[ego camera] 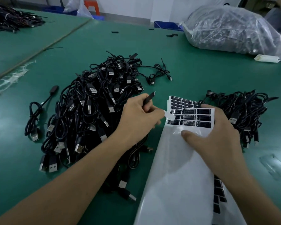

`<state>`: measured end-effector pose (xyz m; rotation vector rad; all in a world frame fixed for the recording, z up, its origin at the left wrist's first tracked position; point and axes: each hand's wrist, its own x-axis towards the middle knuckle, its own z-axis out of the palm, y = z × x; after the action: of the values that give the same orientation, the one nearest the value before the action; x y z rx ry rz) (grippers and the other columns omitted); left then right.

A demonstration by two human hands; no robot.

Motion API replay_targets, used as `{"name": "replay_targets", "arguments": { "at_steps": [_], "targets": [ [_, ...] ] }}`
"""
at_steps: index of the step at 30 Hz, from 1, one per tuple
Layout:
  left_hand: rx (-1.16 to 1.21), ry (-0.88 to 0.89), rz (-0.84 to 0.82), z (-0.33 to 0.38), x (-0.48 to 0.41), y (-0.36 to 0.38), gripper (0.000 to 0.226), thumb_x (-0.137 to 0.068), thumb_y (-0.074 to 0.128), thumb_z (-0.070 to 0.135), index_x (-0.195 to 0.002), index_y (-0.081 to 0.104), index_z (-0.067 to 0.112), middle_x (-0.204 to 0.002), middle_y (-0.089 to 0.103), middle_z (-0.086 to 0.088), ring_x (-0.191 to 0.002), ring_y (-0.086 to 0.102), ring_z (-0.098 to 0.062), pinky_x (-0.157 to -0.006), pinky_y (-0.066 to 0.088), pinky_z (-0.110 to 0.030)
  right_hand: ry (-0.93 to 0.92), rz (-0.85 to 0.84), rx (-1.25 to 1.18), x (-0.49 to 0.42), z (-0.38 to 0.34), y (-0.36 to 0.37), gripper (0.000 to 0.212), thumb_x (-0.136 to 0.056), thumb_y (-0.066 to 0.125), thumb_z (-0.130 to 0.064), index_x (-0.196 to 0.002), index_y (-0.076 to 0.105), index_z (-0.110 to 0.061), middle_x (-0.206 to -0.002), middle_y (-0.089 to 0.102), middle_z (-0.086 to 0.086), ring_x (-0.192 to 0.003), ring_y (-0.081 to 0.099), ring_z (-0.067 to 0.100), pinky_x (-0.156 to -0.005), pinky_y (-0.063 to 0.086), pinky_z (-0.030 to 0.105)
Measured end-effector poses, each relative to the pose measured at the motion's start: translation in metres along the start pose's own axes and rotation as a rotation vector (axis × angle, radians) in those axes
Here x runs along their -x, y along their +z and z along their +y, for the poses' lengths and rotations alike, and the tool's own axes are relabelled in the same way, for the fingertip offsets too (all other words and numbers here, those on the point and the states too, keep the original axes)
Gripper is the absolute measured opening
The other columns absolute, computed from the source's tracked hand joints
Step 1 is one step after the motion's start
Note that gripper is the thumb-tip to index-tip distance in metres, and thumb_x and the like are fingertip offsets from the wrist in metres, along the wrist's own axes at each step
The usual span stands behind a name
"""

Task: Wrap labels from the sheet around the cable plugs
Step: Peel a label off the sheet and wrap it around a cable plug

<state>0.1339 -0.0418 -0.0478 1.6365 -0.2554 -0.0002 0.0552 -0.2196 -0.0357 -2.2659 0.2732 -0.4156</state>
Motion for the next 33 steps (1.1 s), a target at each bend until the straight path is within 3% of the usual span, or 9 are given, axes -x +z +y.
{"name": "replay_targets", "arguments": {
  "at_steps": [2, 5, 8, 10, 13, 16, 24, 28, 33],
  "targets": [
    [-0.032, 0.009, -0.020, 0.001, 0.001, 0.001, 0.045, -0.081, 0.067, -0.006, -0.066, 0.031, 0.019, -0.067, 0.064, -0.020, -0.054, 0.062, -0.014, -0.053, 0.048, -0.025, -0.057, -0.003, 0.062, 0.003, 0.000, 0.001, 0.080, -0.078, 0.082, -0.027, -0.140, 0.035, -0.044, -0.101, 0.060, -0.022, -0.095, 0.058, 0.004, -0.071, 0.044, 0.013],
    [-0.049, 0.014, -0.043, 0.001, 0.002, 0.001, 0.042, -0.078, 0.068, 0.001, -0.068, 0.031, 0.019, -0.071, 0.068, -0.020, -0.058, 0.064, -0.018, -0.059, 0.049, -0.034, -0.131, 0.060, 0.338, 0.007, -0.002, 0.003, 0.104, -0.076, 0.083, -0.036, -0.155, 0.016, -0.035, -0.127, 0.057, 0.005, -0.113, 0.049, 0.024, -0.093, 0.047, 0.040],
    [-0.051, -0.002, -0.047, 0.000, 0.001, 0.001, 0.039, -0.076, 0.067, 0.005, -0.068, 0.031, 0.019, -0.070, 0.071, -0.015, -0.060, 0.067, -0.018, -0.064, 0.048, -0.039, -0.204, 0.238, 0.533, 0.009, -0.005, 0.004, 0.117, -0.065, 0.088, -0.039, -0.158, 0.019, -0.020, -0.141, 0.041, 0.014, -0.120, 0.033, 0.029, -0.101, 0.036, 0.050],
    [-0.066, -0.002, -0.060, 0.000, 0.001, 0.002, 0.039, -0.074, 0.067, 0.006, -0.069, 0.031, 0.019, -0.070, 0.072, -0.015, -0.061, 0.068, -0.019, -0.064, 0.048, -0.038, -0.253, 0.270, 0.529, 0.011, -0.005, 0.006, 0.107, -0.064, 0.089, -0.037, -0.153, 0.032, -0.018, -0.140, 0.038, 0.013, -0.121, 0.032, 0.030, -0.098, 0.034, 0.050],
    [-0.071, 0.002, -0.101, 0.001, 0.002, 0.003, 0.039, -0.072, 0.068, 0.008, -0.068, 0.030, 0.018, -0.070, 0.071, -0.020, -0.061, 0.069, -0.020, -0.065, 0.049, -0.038, -0.439, 0.251, 0.426, 0.011, -0.004, 0.010, 0.055, -0.071, 0.086, -0.027, -0.121, 0.066, -0.014, -0.112, 0.054, 0.007, -0.105, 0.042, 0.026, -0.087, 0.029, 0.032],
    [-0.084, -0.001, -0.155, 0.003, 0.003, 0.004, 0.040, -0.069, 0.069, 0.011, -0.066, 0.030, 0.018, -0.070, 0.070, -0.022, -0.061, 0.071, -0.020, -0.068, 0.055, -0.042, -0.521, 0.166, 0.376, 0.011, -0.003, 0.016, 0.025, -0.076, 0.085, -0.024, -0.095, 0.073, -0.016, -0.090, 0.061, 0.000, -0.089, 0.051, 0.022, -0.078, 0.037, 0.032],
    [-0.070, -0.023, -0.242, 0.007, 0.004, 0.004, 0.038, -0.069, 0.066, 0.010, -0.066, 0.029, 0.018, -0.074, 0.062, -0.035, -0.062, 0.069, -0.022, -0.067, 0.054, -0.050, -0.561, 0.189, 0.292, 0.010, -0.001, 0.024, 0.009, -0.083, 0.077, -0.020, -0.086, 0.077, -0.012, -0.076, 0.069, 0.000, -0.073, 0.057, 0.021, -0.070, 0.045, 0.030],
    [-0.009, -0.027, -0.248, 0.008, 0.005, 0.004, 0.036, -0.073, 0.067, 0.014, -0.065, 0.032, 0.015, -0.072, 0.051, -0.033, -0.069, 0.061, -0.030, -0.055, 0.047, -0.017, -0.496, 0.159, 0.093, 0.011, -0.006, 0.023, 0.011, -0.085, 0.070, -0.022, -0.092, 0.078, -0.025, -0.079, 0.066, -0.025, -0.073, 0.057, 0.006, -0.068, 0.047, 0.020],
    [0.075, -0.094, -0.326, 0.016, 0.006, 0.004, 0.020, -0.075, 0.062, 0.021, -0.061, 0.048, 0.022, -0.094, 0.070, -0.031, -0.074, 0.070, -0.024, -0.056, 0.045, -0.019, -0.301, 0.068, -0.301, 0.004, -0.003, 0.020, 0.033, -0.083, 0.078, -0.011, -0.083, 0.070, -0.043, -0.074, 0.071, -0.018, -0.065, 0.065, 0.007, -0.055, 0.047, 0.016]
  ]
}}
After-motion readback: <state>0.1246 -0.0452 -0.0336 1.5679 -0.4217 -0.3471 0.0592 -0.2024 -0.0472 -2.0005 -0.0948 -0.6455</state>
